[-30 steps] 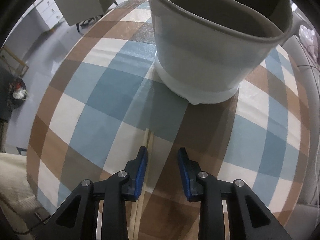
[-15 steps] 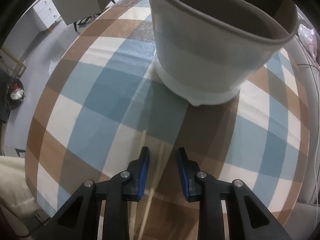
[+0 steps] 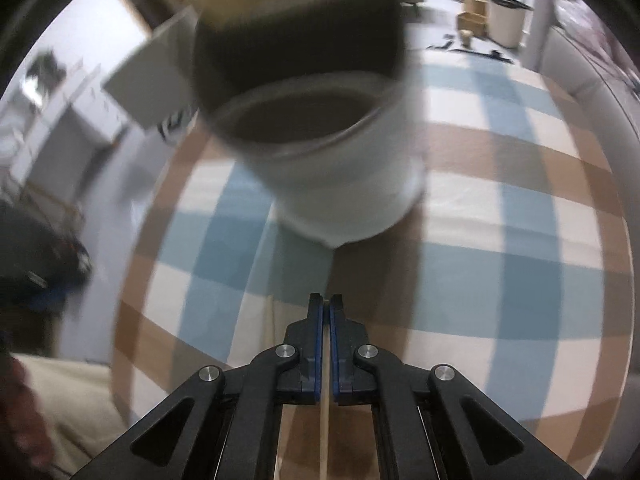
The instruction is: Organize utensils
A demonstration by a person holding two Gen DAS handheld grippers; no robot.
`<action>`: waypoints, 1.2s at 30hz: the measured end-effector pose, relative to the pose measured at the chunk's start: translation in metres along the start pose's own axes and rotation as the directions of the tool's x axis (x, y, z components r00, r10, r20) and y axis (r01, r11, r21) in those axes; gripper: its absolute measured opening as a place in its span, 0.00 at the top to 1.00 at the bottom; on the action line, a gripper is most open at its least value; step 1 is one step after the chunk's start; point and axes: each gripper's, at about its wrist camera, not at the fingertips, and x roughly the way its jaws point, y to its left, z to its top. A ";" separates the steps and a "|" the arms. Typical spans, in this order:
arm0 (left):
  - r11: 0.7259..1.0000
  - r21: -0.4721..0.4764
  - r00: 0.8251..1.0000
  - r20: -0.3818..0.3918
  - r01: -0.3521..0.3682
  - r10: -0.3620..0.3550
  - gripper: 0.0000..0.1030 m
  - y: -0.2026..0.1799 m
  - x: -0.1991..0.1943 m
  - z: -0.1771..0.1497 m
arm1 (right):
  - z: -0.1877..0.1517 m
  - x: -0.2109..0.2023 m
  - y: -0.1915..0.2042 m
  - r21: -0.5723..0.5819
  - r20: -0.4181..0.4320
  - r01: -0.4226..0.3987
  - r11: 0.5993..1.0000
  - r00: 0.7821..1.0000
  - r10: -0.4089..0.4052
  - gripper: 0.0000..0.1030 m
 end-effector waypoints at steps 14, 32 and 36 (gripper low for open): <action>0.973 0.220 0.980 -0.166 -0.068 0.107 0.24 -0.072 0.067 -0.039 | -0.027 -0.081 -0.068 0.282 0.177 -0.170 0.944 0.977 0.123 0.98; 0.921 0.385 0.980 -0.157 -0.056 0.126 0.98 -0.105 0.076 -0.063 | -0.048 -0.119 -0.060 0.237 0.253 -0.174 0.956 0.961 0.112 0.98; 0.928 0.372 0.982 -0.158 -0.037 0.102 0.99 -0.101 0.072 -0.066 | -0.051 -0.128 -0.058 0.228 0.270 -0.167 0.959 0.957 0.103 0.98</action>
